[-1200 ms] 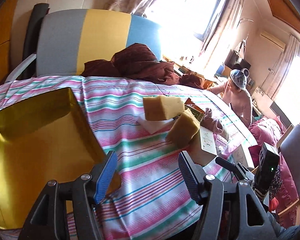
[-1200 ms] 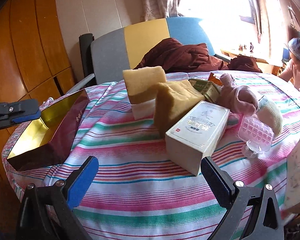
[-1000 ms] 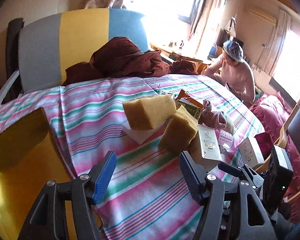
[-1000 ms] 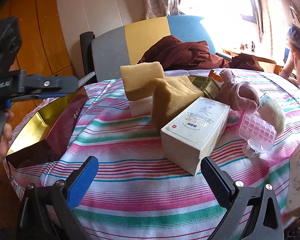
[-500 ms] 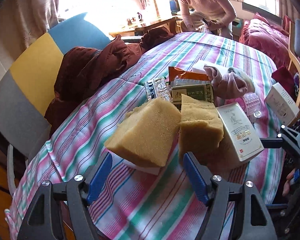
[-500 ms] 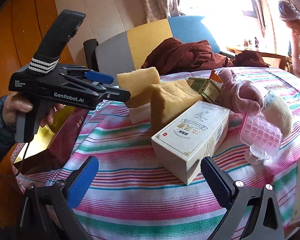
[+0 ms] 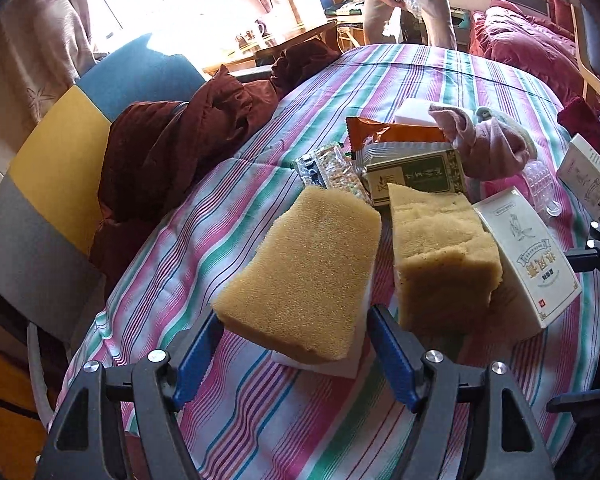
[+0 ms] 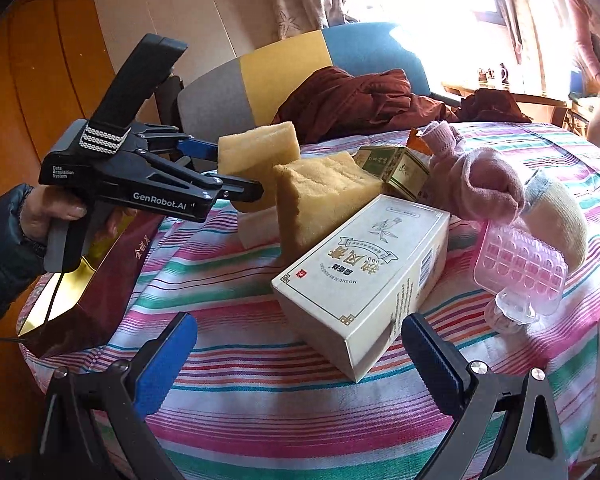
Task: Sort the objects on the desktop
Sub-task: 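Grasp the yellow sponge on the white box with the left tool, then grasp the white eraser block with the right tool while the left tool lifts the sponge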
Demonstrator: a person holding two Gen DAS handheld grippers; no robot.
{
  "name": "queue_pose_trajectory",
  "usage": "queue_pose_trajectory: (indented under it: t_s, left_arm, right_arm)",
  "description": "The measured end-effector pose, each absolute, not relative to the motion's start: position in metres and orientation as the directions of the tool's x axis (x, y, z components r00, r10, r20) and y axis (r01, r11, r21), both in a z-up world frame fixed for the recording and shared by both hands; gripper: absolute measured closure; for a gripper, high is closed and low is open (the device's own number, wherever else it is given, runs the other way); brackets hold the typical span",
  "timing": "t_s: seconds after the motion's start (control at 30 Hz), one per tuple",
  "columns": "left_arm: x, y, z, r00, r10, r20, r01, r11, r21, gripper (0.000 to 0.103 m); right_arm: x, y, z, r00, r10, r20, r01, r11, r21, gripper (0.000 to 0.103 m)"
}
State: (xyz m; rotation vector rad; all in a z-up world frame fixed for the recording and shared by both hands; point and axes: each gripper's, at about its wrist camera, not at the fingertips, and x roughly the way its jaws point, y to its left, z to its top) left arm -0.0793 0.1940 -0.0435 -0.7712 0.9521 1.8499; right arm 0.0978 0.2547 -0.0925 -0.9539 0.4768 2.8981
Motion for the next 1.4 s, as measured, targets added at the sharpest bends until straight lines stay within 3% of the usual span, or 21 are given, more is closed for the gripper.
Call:
queue_pose_trajectory:
  t_s: [0.07, 0.13, 0.33, 0.8, 1.4]
  left_arm:
    - [-0.084, 0.194, -0.043, -0.397, 0.438, -0.807, -0.905, -0.332, 0.264, 0.028]
    - [-0.087, 0.191, -0.041, -0.388, 0.449, -0.805, -0.901, -0.366, 0.23, 0.038]
    - [-0.085, 0.174, -0.034, -0.38, 0.494, -0.782, -0.877, -0.461, 0.135, 0.044]
    - [-0.026, 0.107, -0.012, -0.416, 0.604, -0.68, -0.789, -0.611, -0.059, 0.046]
    - [0.056, 0.034, -0.05, -0.4, 0.617, -0.678, -0.78, -0.618, -0.102, 0.046]
  right_arm:
    - [0.098, 0.255, -0.094, -0.805, -0.041, -0.592, -0.153, -0.95, 0.274, 0.0]
    - [0.098, 0.256, -0.095, -0.802, -0.036, -0.596, -0.163, -0.947, 0.276, 0.0]
    - [0.099, 0.263, -0.102, -0.787, -0.02, -0.617, -0.206, -0.934, 0.293, 0.0]
    - [0.106, 0.265, -0.104, -0.803, 0.011, -0.596, -0.247, -0.916, 0.316, 0.0]
    - [0.118, 0.27, -0.086, -0.796, 0.001, -0.605, -0.255, -0.908, 0.333, 0.0]
